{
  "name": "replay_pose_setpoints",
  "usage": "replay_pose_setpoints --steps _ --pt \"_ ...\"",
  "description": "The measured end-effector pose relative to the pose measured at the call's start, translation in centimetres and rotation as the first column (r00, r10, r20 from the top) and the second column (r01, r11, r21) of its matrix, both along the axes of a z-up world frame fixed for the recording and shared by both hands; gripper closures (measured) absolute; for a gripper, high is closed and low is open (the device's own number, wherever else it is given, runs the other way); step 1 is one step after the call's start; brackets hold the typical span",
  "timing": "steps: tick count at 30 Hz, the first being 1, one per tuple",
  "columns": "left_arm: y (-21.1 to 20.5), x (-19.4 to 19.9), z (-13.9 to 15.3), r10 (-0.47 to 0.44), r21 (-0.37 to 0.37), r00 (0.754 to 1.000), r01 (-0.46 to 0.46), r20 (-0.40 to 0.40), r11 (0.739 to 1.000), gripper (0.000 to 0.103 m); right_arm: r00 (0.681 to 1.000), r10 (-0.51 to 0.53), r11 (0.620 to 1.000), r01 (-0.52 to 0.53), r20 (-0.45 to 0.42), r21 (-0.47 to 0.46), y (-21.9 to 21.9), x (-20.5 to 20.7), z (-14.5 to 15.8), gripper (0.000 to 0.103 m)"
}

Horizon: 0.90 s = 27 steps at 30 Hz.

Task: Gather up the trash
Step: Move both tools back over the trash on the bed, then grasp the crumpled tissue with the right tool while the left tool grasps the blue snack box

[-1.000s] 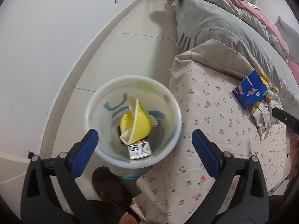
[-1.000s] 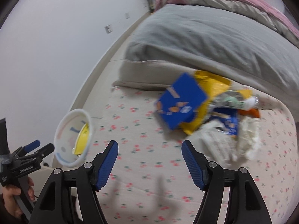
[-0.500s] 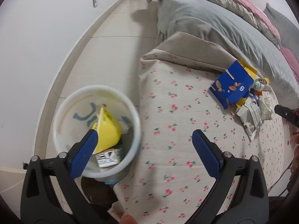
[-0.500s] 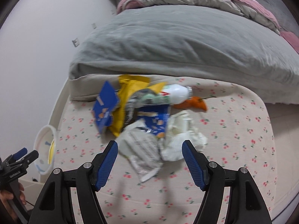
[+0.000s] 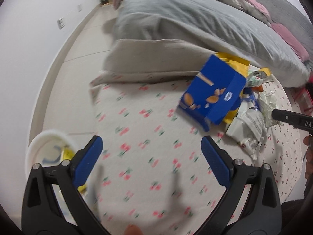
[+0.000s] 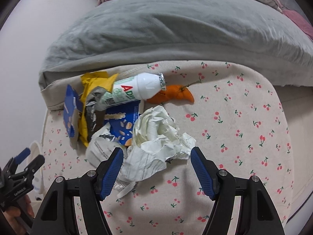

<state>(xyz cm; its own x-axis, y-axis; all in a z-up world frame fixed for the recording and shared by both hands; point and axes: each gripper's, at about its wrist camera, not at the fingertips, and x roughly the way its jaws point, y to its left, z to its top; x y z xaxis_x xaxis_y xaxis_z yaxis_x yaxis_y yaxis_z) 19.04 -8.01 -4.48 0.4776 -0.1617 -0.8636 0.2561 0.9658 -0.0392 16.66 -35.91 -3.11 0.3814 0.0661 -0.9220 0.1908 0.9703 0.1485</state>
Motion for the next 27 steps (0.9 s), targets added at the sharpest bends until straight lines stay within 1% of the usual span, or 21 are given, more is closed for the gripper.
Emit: replay_pose_setpoints --steps 5,6,8,9,10,12,15,17,21,24,27 --pt "-2.2 1.7 -0.9 -0.068 -0.027 0.998 0.068 -0.007 0.997 0.003 1.0 -0.023 0.998 0.024 -0.014 0.055 -0.6 0.5 -0.8 0.031" --pt "-2.6 2.0 -1.0 -0.079 -0.034 0.997 0.079 -0.008 0.996 0.003 1.0 -0.025 0.998 0.026 -0.017 0.062 -0.8 0.6 -1.0 0.032" --pt "-3.4 2.6 -1.2 -0.103 -0.052 0.995 0.103 -0.007 0.993 0.003 1.0 -0.021 0.998 0.022 -0.019 0.064 -1.0 0.8 -1.2 0.046" --pt "-3.7 2.9 -1.3 -0.109 -0.055 0.994 0.109 -0.007 0.993 0.003 1.0 -0.012 0.998 0.014 -0.024 0.069 -1.0 1.0 -1.4 0.063" --pt "-4.0 3.2 -1.5 -0.119 -0.061 0.993 0.119 -0.005 0.991 0.003 1.0 -0.001 0.996 0.004 -0.03 0.084 -1.1 1.1 -1.6 0.069" --pt "-4.3 3.7 -1.7 -0.129 -0.071 0.992 0.128 -0.006 0.989 0.003 1.0 0.0 0.995 0.003 -0.03 0.101 -1.5 1.3 -1.8 0.071" --pt "-4.7 4.4 -2.0 -0.136 -0.107 0.991 0.134 -0.01 0.985 0.003 1.0 0.006 0.995 -0.004 -0.018 0.099 -1.7 1.3 -1.4 0.073" --pt "-5.0 4.8 -1.9 -0.14 -0.141 0.99 0.137 -0.007 0.98 0.003 1.0 0.013 0.996 -0.013 -0.001 0.092 -2.0 1.1 -0.7 0.073" --pt "-6.0 4.5 -2.0 -0.157 -0.184 0.988 0.153 -0.01 0.971 0.003 0.999 0.024 0.997 -0.026 0.03 0.067 -2.4 0.4 0.4 0.073" --pt "-7.7 4.3 -2.3 -0.191 -0.176 0.981 0.186 -0.014 0.967 0.003 0.999 0.02 0.998 -0.022 0.034 0.063 -2.7 0.0 0.6 0.073" --pt "-8.5 3.8 -2.5 -0.226 -0.143 0.974 0.222 -0.011 0.964 0.003 1.0 0.003 0.997 -0.005 0.025 0.073 -3.3 -0.1 0.4 0.073"
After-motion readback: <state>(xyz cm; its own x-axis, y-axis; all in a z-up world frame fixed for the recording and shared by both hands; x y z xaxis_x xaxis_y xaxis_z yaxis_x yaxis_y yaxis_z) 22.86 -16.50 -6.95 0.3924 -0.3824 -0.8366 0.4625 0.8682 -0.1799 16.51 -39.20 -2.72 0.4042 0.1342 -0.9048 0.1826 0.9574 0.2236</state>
